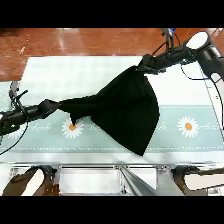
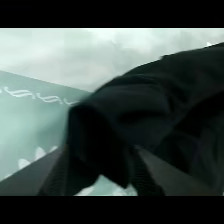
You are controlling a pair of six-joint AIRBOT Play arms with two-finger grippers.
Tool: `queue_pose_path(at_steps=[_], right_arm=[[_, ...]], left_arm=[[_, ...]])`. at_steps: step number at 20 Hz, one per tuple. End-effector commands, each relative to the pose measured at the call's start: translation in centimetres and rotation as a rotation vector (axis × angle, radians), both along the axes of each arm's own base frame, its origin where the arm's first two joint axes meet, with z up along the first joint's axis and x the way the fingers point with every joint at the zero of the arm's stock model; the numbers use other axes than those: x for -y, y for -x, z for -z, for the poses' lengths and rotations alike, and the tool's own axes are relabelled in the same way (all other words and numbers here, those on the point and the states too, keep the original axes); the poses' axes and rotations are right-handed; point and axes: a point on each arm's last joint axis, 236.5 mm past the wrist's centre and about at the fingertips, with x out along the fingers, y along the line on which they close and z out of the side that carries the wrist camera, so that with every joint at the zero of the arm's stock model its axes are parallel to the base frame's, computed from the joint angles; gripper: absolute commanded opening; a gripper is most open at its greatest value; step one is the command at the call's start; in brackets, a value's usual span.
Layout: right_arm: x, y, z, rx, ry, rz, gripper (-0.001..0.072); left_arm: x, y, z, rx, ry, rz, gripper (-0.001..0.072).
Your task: Fold the shirts.
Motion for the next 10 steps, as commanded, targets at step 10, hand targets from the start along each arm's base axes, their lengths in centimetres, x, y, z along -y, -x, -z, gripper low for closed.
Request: queue_pose_path(at_steps=[10], right_arm=[[22.9, 13.8, 5.6, -0.211, 0.208, 0.464, 0.0417]], left_arm=[[-7.6, -2.5, -0.4, -0.200, -0.005, -0.119, 0.0506]])
